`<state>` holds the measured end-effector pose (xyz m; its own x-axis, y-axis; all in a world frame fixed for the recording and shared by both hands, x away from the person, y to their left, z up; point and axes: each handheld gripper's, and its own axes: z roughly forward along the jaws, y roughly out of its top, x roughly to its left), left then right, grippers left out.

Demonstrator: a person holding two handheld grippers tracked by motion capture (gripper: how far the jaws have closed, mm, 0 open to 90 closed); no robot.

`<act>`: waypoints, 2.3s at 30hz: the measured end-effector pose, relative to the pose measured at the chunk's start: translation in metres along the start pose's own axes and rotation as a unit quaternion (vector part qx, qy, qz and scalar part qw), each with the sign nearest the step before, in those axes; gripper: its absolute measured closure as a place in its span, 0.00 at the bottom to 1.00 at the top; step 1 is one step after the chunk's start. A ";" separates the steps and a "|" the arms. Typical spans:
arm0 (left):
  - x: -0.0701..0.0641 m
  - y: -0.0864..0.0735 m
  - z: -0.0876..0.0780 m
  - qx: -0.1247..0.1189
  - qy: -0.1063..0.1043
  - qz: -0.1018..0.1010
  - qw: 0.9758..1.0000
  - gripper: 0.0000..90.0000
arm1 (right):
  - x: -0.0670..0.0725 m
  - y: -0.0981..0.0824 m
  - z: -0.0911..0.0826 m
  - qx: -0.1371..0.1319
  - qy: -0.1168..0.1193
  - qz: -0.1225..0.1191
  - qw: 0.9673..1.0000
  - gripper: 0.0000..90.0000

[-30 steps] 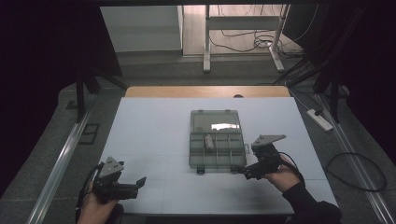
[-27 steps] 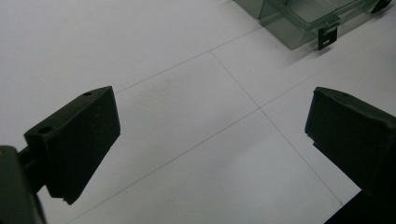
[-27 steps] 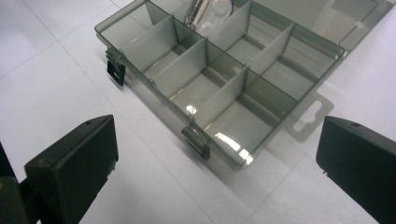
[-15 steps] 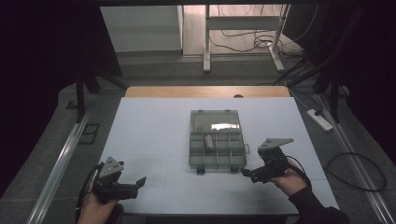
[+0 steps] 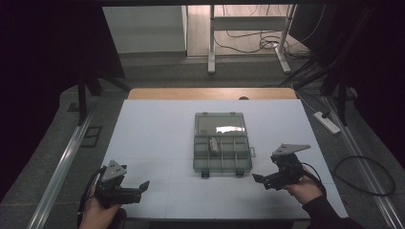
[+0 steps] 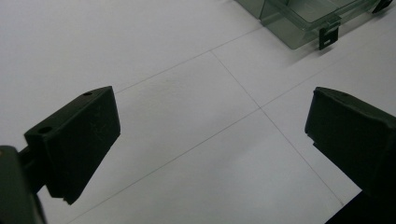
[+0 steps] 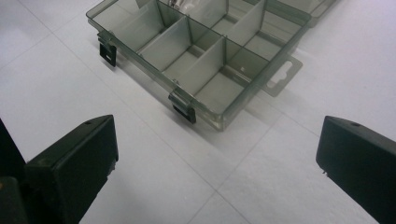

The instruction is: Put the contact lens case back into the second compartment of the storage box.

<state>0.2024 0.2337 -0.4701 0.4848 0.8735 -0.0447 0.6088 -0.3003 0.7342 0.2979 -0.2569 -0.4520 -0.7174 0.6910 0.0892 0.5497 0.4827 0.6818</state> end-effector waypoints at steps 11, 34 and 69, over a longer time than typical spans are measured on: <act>0.000 0.000 0.000 0.000 0.000 -0.001 1.000 0.04 | -0.007 -0.012 -0.014 -0.005 -0.006 0.016 1.000 0.00; 0.001 0.000 0.000 0.001 0.001 -0.003 1.000 0.04 | -0.019 -0.035 -0.036 -0.008 -0.028 0.039 0.999 0.00; 0.000 0.000 0.000 0.001 0.003 -0.003 1.000 0.04 | -0.025 -0.063 -0.064 0.010 -0.084 0.071 0.994 0.00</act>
<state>0.2025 0.2340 -0.4705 0.4767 0.8779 -0.0453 0.6132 -0.2951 0.7327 0.2532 -0.3392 -0.4508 -0.5513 0.8321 0.0610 0.6503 0.3828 0.6563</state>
